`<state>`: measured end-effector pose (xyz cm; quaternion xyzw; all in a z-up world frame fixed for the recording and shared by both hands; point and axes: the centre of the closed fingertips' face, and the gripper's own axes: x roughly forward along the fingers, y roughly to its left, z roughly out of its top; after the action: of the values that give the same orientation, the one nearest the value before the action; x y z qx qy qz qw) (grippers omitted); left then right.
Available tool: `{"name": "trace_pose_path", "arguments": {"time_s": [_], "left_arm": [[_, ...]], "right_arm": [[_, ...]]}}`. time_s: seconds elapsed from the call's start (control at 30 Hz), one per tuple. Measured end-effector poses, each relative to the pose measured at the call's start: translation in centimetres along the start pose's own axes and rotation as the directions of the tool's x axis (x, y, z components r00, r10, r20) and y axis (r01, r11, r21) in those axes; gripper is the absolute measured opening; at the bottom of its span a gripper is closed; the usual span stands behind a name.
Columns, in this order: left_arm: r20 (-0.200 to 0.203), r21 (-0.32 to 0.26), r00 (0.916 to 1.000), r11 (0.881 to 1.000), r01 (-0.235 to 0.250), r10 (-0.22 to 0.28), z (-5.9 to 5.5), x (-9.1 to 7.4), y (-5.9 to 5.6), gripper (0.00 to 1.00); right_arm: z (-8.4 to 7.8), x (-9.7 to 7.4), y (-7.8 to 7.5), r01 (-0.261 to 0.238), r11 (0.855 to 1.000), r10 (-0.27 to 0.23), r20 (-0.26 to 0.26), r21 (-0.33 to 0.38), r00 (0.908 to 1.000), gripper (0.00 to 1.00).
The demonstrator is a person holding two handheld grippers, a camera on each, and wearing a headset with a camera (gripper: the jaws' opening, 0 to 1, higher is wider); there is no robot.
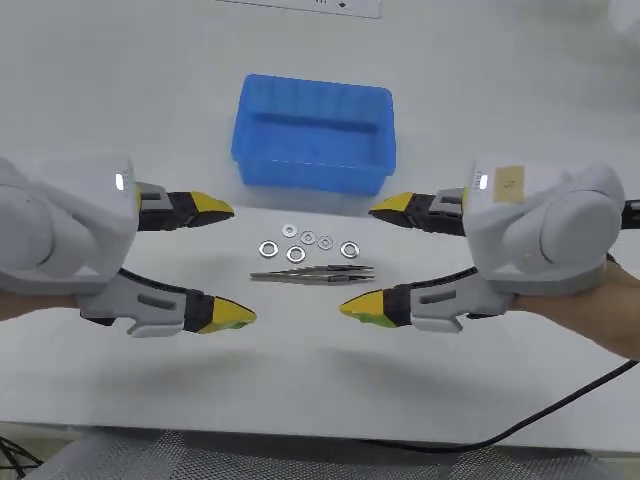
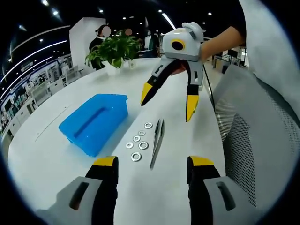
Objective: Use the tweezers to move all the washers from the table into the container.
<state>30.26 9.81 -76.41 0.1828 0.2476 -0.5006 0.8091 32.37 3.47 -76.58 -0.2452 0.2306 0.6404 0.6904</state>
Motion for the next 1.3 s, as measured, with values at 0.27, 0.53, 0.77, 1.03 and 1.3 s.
{"name": "trace_pose_path", "arguments": {"time_s": [0.27,0.53,0.77,1.03,1.3], "left_arm": [[-0.013,0.014,0.9985,0.998,0.053,-0.053,0.0,1.2,-0.9,0.55],[-0.056,0.003,0.9946,0.996,0.088,-0.088,-0.7,2.2,-1.0,0.44],[-0.119,0.022,0.9855,0.992,0.124,-0.121,-1.3,3.1,-1.1,0.37],[-0.152,0.042,0.9757,0.985,0.166,-0.158,-1.6,3.7,-1.1,0.32],[-0.168,0.072,0.9749,0.984,0.16,-0.146,-1.6,4.1,0.1,0.22]], "right_arm": [[-0.3,0.8,0.3,-0.05,0.998,0.049,-0.02,-0.036,0.9986,0.48],[-0.9,1.7,0.3,-0.101,0.992,0.096,-0.068,-0.072,0.993,0.3],[-2.2,2.5,0.6,-0.151,0.984,0.137,-0.142,-0.091,0.9803,0.27],[-3.0,3.0,0.9,-0.191,0.974,0.163,-0.206,-0.124,0.9649,0.22],[-2.6,3.1,0.3,-0.171,0.977,0.145,-0.196,-0.125,0.9699,0.14]]}}
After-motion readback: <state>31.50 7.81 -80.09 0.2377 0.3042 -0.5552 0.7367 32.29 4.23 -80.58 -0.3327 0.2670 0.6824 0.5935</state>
